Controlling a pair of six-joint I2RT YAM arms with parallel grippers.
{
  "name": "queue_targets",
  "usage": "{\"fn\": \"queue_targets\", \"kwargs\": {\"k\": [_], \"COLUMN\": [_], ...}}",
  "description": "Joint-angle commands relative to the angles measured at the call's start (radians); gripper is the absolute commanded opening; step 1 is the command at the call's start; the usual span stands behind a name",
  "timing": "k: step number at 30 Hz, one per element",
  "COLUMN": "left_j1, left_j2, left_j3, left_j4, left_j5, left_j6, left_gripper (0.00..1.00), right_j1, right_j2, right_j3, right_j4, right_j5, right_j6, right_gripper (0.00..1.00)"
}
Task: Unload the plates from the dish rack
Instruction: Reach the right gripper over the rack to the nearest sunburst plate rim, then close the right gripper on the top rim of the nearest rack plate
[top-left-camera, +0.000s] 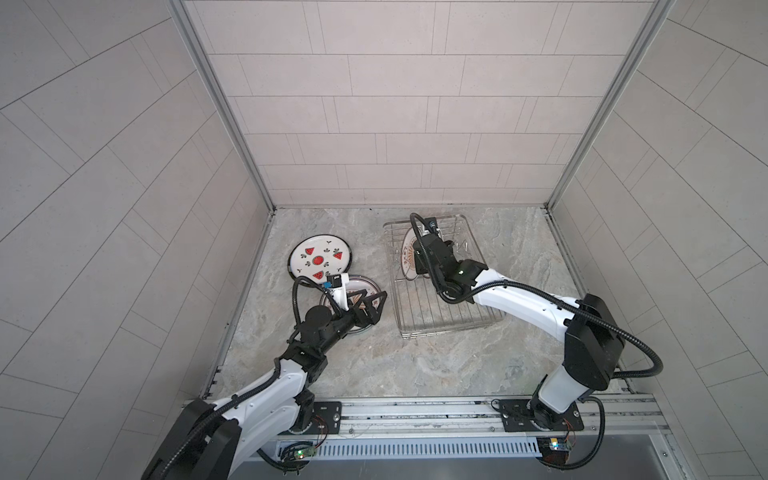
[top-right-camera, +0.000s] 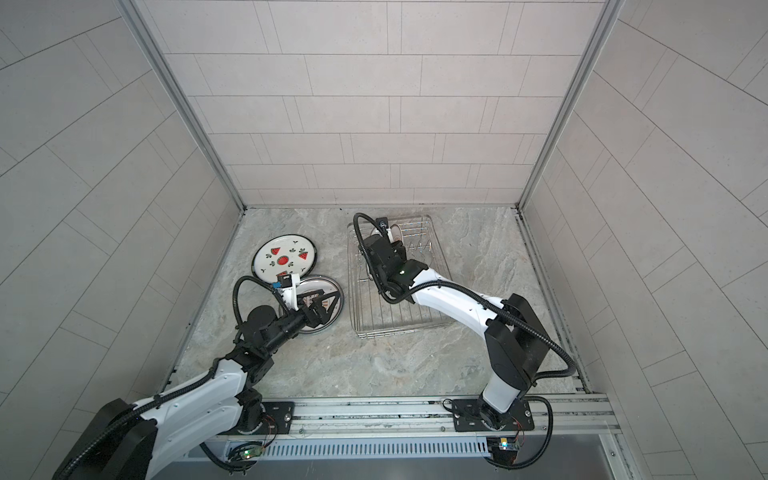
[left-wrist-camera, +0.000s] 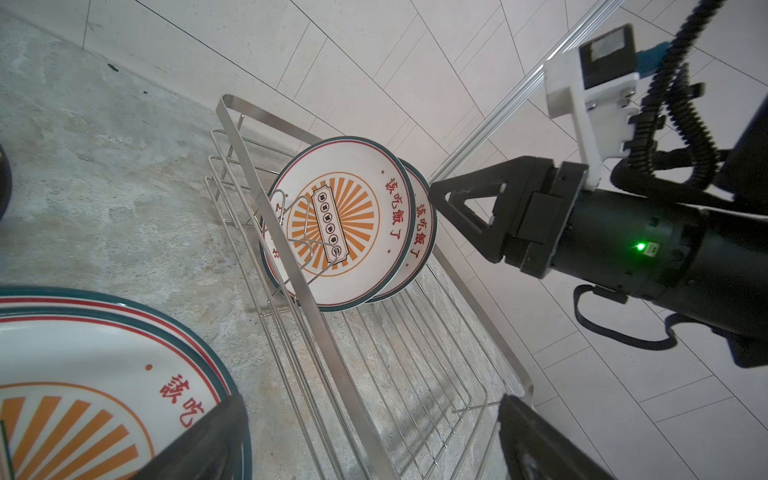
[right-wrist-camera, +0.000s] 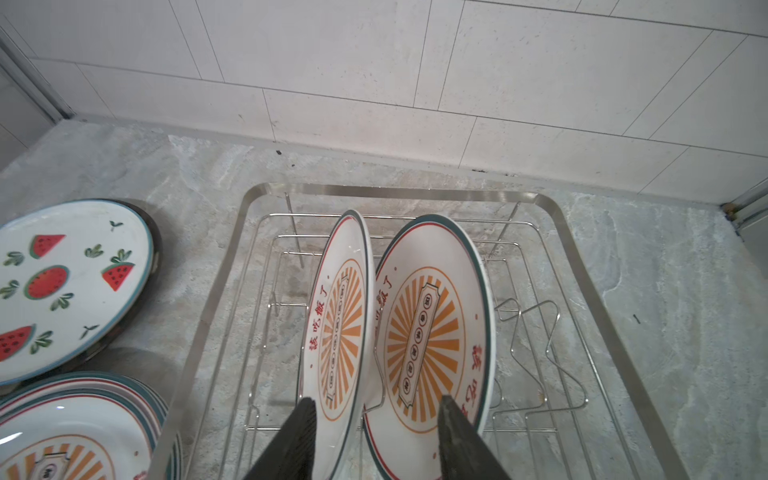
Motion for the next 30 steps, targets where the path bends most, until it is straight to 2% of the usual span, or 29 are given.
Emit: {"fn": "queue_targets", "kwargs": {"k": [1, 7, 21, 30], "left_j1": [-0.004, -0.006, -0.007, -0.008], "left_j2": [0.003, 0.004, 0.011, 0.023], "left_j3": [0.015, 0.015, 0.014, 0.015], "left_j4": [0.049, 0.053, 0.052, 0.056], "left_j5": [0.018, 0.021, 0.006, -0.004], "left_j6": [0.019, 0.016, 0.009, 0.004], "left_gripper": [1.00, 1.00, 1.00, 1.00], "right_j1": [-0.016, -0.029, -0.046, -0.046], "right_j2": [0.023, 0.064, 0.163, 0.252], "right_j3": [0.036, 0.059, 0.135, 0.207], "right_j4": [-0.035, -0.031, -0.049, -0.087], "right_j5": [-0.025, -0.082, -0.077, -0.043], "right_j6": [0.004, -0.004, 0.013, 0.040], "right_gripper": [0.40, 0.37, 0.28, 0.27]}}
